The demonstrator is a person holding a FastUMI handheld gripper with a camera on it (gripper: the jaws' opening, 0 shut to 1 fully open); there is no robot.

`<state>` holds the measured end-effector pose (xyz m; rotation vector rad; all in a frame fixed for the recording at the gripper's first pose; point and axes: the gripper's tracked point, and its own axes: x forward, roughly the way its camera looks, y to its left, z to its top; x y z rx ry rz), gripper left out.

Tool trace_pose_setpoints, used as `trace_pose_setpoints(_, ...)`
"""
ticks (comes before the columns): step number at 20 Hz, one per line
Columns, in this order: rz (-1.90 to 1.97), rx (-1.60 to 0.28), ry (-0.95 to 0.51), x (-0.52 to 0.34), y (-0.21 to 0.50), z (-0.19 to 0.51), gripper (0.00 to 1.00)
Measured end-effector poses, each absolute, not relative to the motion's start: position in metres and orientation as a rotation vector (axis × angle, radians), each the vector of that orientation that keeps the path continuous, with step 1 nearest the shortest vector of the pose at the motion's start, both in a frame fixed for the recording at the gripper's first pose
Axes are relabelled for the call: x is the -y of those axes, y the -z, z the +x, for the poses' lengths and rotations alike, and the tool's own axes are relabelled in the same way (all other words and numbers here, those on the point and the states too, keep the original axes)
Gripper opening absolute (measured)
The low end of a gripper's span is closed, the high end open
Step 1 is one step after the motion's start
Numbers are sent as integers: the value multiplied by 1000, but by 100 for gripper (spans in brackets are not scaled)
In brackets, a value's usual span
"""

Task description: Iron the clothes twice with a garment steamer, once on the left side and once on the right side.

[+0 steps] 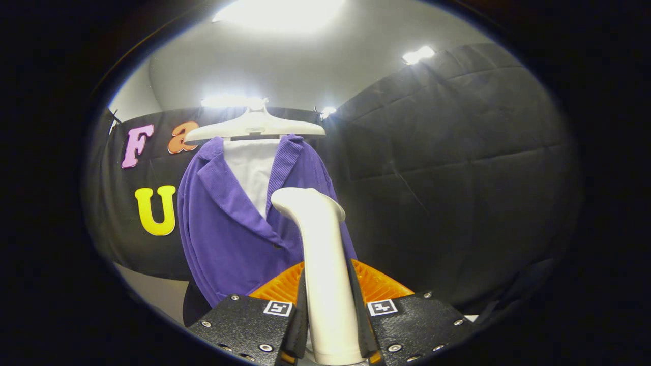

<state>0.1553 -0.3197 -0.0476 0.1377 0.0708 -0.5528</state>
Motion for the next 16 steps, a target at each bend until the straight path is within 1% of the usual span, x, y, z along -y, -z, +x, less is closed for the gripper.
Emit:
trace_pose_setpoints(4,135,-8,565,329,26,184,39)
trace_pose_setpoints(9,134,69,539,333,6,217,39)
trace_pose_setpoints(13,120,51,530,338,16,241,39)
trace_pose_setpoints(16,94,-9,520,337,38,252,39)
